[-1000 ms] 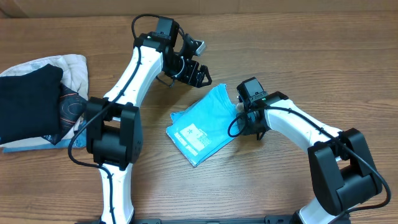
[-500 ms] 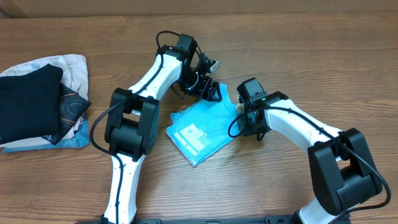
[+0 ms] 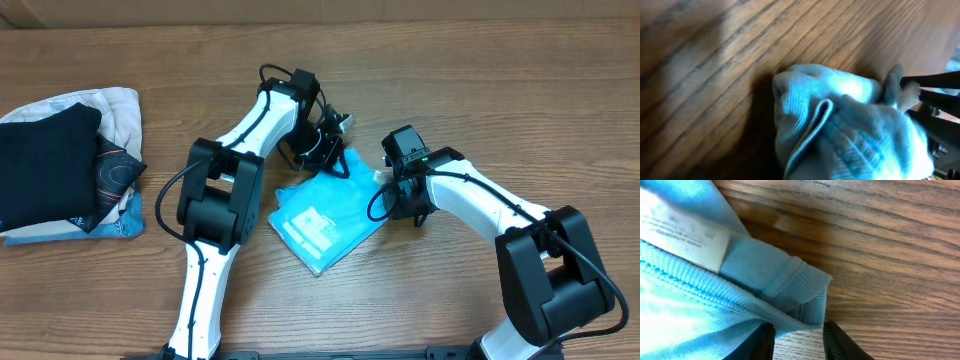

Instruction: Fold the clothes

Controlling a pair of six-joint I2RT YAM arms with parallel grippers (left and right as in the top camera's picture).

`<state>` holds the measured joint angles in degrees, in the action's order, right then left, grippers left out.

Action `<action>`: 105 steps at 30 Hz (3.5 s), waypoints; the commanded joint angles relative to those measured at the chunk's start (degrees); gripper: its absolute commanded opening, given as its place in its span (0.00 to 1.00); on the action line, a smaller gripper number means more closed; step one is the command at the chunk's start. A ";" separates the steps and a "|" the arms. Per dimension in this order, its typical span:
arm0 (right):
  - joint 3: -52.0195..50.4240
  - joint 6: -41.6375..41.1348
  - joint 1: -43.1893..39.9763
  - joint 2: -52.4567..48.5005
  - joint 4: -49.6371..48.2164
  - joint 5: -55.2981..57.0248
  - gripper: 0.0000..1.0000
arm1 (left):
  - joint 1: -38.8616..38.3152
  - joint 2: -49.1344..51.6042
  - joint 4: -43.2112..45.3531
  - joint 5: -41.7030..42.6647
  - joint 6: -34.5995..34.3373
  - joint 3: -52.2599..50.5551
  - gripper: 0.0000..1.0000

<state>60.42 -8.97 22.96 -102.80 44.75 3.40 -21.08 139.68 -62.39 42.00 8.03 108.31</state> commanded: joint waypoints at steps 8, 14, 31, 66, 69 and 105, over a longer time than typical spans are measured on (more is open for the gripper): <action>3.72 -6.93 -1.49 1.97 5.20 7.08 0.29 | 3.37 -2.56 -4.55 -8.79 1.77 8.13 0.04; 9.53 -7.56 -5.99 7.39 9.49 8.59 0.30 | 6.23 -11.30 -7.58 -24.48 -3.74 14.99 0.04; 11.13 -7.10 -12.55 13.97 15.04 8.61 0.31 | 21.53 -37.90 -10.40 -51.19 -9.86 16.04 0.04; 11.13 -7.13 -12.55 13.97 16.59 8.59 0.31 | 46.93 -33.00 -7.80 -48.59 -10.84 15.80 0.04; 11.13 -7.15 -12.55 13.97 16.92 8.59 0.31 | 48.35 -30.45 -6.21 -48.57 -10.86 15.80 0.04; 11.13 -7.17 -12.55 13.97 14.69 8.57 0.91 | 53.53 -31.58 0.52 -33.33 -13.79 22.88 1.00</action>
<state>70.43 -16.10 10.85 -89.89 60.60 11.40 35.33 113.49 -60.97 0.64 -5.65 129.32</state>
